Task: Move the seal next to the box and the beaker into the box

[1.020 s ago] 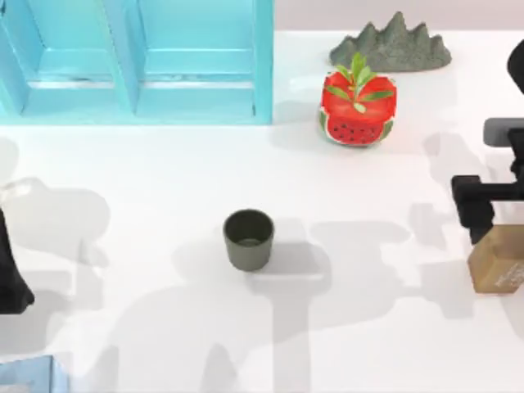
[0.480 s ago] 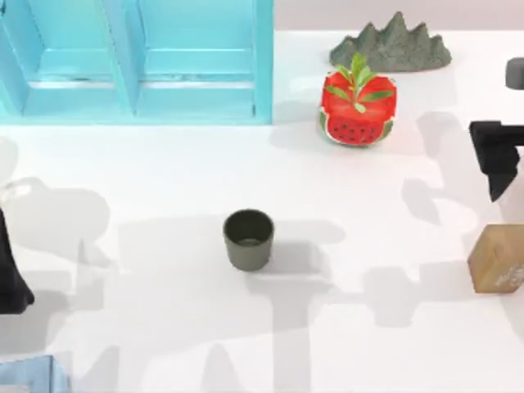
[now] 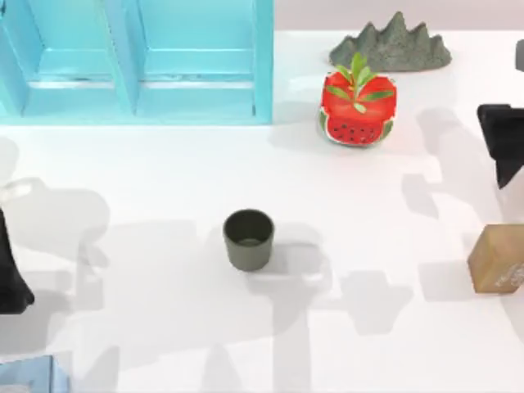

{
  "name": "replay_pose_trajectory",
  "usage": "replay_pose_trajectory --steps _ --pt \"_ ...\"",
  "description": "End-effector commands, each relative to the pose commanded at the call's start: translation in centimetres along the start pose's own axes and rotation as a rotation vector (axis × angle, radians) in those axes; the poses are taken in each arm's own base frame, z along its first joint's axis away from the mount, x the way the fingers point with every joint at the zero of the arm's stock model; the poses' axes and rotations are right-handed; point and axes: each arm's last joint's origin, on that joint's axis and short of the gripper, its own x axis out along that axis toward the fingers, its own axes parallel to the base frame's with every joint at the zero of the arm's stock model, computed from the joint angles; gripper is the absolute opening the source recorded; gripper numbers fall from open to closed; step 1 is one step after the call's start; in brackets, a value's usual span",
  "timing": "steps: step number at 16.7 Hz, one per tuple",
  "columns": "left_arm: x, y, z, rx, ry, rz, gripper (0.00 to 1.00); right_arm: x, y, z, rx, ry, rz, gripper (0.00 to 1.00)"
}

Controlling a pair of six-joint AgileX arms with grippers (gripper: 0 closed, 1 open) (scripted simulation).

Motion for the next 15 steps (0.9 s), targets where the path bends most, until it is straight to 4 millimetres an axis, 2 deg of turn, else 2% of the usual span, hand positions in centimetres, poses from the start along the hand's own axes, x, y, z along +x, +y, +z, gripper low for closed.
replay_pose_trajectory --steps 2,4,6,8,11,13,15 --pt "0.0 0.0 0.0 0.000 0.000 0.000 1.00 0.0 1.2 0.4 -0.005 -0.002 -0.005 1.00" --pt "0.0 0.0 0.0 0.000 0.000 0.000 1.00 0.1 3.9 1.2 -0.014 -0.006 -0.014 1.00" --pt "0.0 0.0 0.0 0.000 0.000 0.000 1.00 0.2 8.4 1.8 -0.030 -0.018 -0.022 1.00" --pt "0.0 0.0 0.0 0.000 0.000 0.000 1.00 0.4 13.9 1.8 -0.057 -0.042 -0.021 1.00" --pt "0.0 0.0 0.0 0.000 0.000 0.000 1.00 1.8 21.2 1.4 -0.061 -0.065 -0.019 1.00" --pt "0.0 0.0 0.0 0.000 0.000 0.000 1.00 3.2 25.2 0.9 -0.052 -0.078 -0.013 1.00" --pt "0.0 0.0 0.0 0.000 0.000 0.000 1.00 4.4 28.0 0.7 -0.036 -0.092 -0.003 1.00"
